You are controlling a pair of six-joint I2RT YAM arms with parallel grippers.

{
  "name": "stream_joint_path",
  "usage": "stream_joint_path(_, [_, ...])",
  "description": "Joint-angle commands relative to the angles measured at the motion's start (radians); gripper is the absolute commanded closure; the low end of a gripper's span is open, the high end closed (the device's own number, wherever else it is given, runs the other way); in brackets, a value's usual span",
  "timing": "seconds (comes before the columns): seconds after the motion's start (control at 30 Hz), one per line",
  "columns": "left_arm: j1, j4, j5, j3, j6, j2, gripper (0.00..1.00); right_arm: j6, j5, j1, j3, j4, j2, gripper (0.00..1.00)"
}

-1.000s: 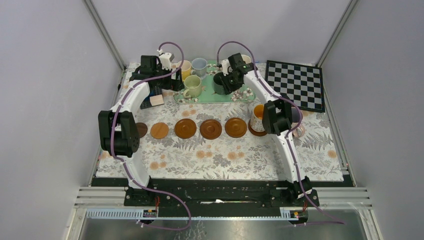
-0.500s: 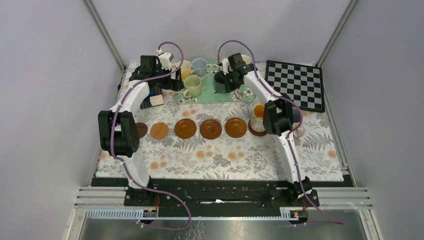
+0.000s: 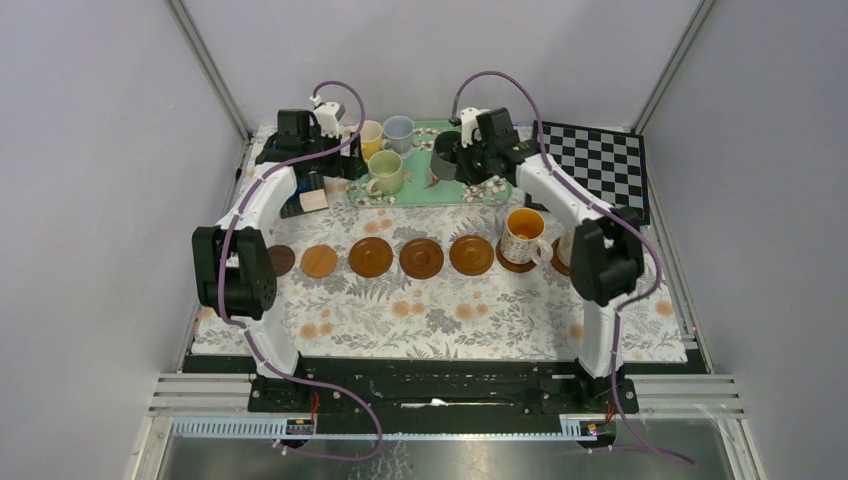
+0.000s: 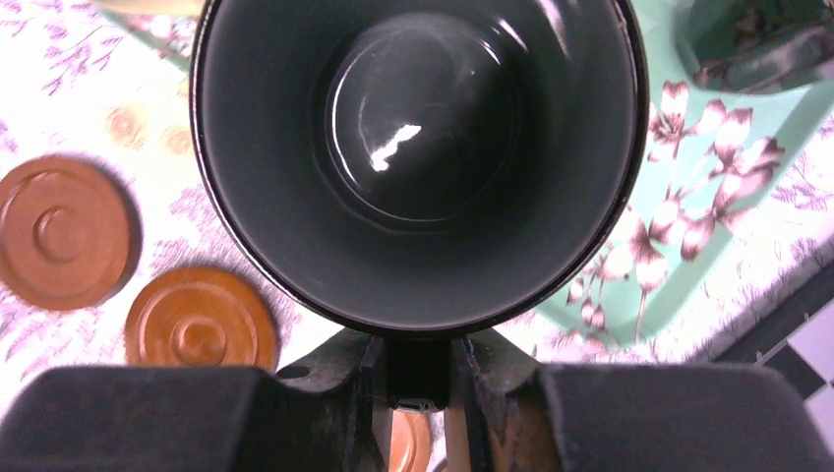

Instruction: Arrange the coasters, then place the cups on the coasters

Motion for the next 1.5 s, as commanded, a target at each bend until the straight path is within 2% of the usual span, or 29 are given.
stream_joint_path(0.0, [0.006, 0.053, -0.006, -0.005, -0.001, -0.079, 0.01, -0.009, 0.004, 0.060, -0.182, 0.145, -0.232, 1.00])
stream_joint_path(0.23, [0.006, 0.031, 0.003, -0.018, 0.001, -0.104, 0.01, 0.040, 0.187, 0.153, -0.519, 0.240, -0.452, 1.00])
stream_joint_path(0.5, [0.005, 0.005, 0.022, -0.019, -0.021, -0.111, 0.01, 0.082, 0.248, 0.197, -0.740, 0.268, -0.576, 1.00])
stream_joint_path(0.83, [0.000, 0.004, 0.024, -0.033, -0.027, -0.121, 0.01, 0.074, 0.258, 0.197, -0.844, 0.262, -0.613, 1.00])
stream_joint_path(1.3, [0.000, 0.014, 0.022, -0.047, -0.031, -0.116, 0.01, 0.152, 0.251, 0.200, -0.858, 0.230, -0.576, 1.00])
stream_joint_path(1.47, [0.000, 0.014, 0.018, -0.046, -0.029, -0.113, 0.01, 0.160, 0.239, 0.208, -0.883, 0.234, -0.575, 0.93])
